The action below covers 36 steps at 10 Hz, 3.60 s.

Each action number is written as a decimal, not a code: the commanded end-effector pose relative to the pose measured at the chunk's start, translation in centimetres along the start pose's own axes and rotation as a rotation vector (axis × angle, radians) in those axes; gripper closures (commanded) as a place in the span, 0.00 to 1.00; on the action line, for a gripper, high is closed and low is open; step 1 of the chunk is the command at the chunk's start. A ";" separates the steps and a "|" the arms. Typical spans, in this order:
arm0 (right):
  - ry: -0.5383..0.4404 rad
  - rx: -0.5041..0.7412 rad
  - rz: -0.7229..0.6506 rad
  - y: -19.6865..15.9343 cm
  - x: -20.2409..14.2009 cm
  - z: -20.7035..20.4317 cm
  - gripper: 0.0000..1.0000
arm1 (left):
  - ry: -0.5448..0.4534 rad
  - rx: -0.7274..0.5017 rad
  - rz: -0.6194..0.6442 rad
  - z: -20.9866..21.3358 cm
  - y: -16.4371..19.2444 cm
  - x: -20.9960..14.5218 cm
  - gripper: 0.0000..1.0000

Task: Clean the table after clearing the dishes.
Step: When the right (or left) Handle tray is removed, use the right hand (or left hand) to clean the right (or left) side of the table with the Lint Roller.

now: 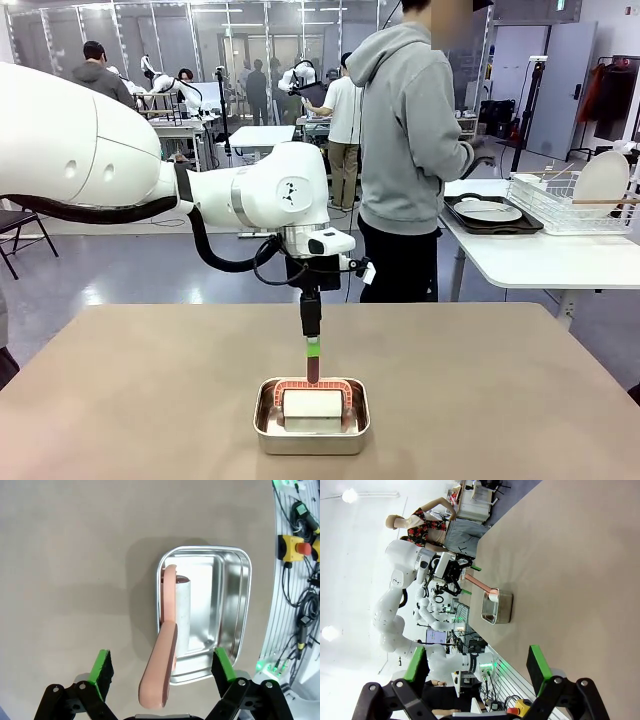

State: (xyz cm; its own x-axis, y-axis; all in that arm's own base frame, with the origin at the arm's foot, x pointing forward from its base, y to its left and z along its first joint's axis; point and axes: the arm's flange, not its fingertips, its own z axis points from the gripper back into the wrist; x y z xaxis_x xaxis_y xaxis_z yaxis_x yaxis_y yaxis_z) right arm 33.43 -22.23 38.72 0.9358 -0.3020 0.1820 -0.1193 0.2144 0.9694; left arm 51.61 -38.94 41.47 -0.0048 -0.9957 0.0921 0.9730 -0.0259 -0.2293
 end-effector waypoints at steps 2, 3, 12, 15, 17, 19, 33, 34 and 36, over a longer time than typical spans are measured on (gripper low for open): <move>-0.002 0.002 0.004 0.3 -0.1 0.1 0.00 | 0.056 -0.003 0.008 0.4 0.1 0.6 0.00; -0.002 0.002 0.004 0.3 -0.1 0.1 0.00 | 0.065 -0.012 0.002 0.3 0.1 0.7 0.10; -0.002 0.002 0.004 0.3 -0.1 0.1 0.00 | 0.069 -0.039 0.028 0.4 0.3 0.7 0.99; -0.002 0.002 0.004 0.3 -0.1 0.1 0.00 | 0.053 -0.074 0.096 1.4 -0.2 1.1 1.00; -0.002 0.002 0.004 0.3 -0.1 0.1 0.00 | 0.041 -0.077 0.153 4.5 -2.0 1.7 0.98; -0.002 0.002 0.004 0.3 -0.1 0.1 0.00 | 0.049 -0.072 0.310 9.6 -4.2 1.9 0.98; -0.002 0.002 0.004 0.3 -0.1 0.1 0.00 | -0.371 -0.095 1.382 15.0 -4.5 -18.5 0.98; -0.002 0.002 0.004 0.3 -0.1 0.1 0.00 | -0.371 -0.095 1.382 15.0 -4.5 -18.5 0.98; -0.002 0.002 0.004 0.3 -0.1 0.1 0.00 | -0.371 -0.095 1.382 15.0 -4.5 -18.5 0.98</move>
State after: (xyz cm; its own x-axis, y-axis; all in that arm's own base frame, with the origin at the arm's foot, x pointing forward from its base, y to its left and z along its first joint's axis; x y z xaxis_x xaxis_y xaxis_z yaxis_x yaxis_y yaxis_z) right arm 33.42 -22.25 38.72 0.9357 -0.3023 0.1818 -0.1193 0.2141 0.9695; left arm 50.82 -19.42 54.82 0.9898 -0.1423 0.0000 0.1302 0.9057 -0.4035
